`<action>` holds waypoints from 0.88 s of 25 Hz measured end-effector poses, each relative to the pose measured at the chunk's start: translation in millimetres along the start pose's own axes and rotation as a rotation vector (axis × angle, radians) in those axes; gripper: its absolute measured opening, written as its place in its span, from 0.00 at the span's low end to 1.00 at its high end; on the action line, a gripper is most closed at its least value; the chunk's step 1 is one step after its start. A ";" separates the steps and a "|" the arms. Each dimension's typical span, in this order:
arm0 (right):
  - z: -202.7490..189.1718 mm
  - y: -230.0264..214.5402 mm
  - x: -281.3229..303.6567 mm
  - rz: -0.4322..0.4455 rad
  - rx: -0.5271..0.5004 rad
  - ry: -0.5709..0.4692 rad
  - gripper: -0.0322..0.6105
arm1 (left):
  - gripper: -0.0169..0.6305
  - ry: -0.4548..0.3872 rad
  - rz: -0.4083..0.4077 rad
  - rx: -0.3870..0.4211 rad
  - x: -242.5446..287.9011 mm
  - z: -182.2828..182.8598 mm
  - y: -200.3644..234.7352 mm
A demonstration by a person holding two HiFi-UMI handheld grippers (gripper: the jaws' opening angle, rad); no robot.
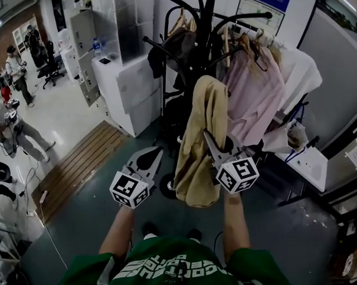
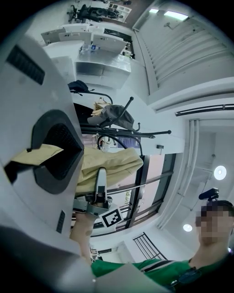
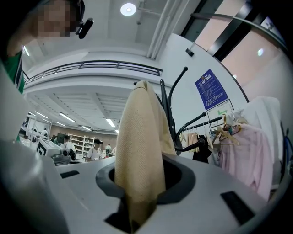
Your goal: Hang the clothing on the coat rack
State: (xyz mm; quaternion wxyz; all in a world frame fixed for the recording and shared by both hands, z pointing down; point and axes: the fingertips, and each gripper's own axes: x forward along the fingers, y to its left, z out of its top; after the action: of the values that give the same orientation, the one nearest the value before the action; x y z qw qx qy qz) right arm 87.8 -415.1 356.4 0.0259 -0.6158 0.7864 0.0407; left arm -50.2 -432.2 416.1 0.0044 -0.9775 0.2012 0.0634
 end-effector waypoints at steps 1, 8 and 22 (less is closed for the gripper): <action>0.2 0.5 -3.3 0.001 0.006 -0.004 0.21 | 0.03 0.000 0.000 -0.004 0.4 0.4 -1.5; 1.8 -2.2 -31.8 0.021 0.067 -0.024 0.26 | 0.03 0.002 0.013 -0.036 6.2 0.7 -9.3; -61.0 -14.9 -99.6 -0.088 0.237 0.055 0.26 | 0.03 0.049 0.034 -0.065 11.2 -22.9 -31.4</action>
State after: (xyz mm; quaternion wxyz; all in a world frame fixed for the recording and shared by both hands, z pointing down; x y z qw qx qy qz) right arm 126.8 -328.2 425.7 0.0790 -0.6434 0.7582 -0.0706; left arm -24.9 -408.5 436.9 -0.0332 -0.9748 0.2157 0.0458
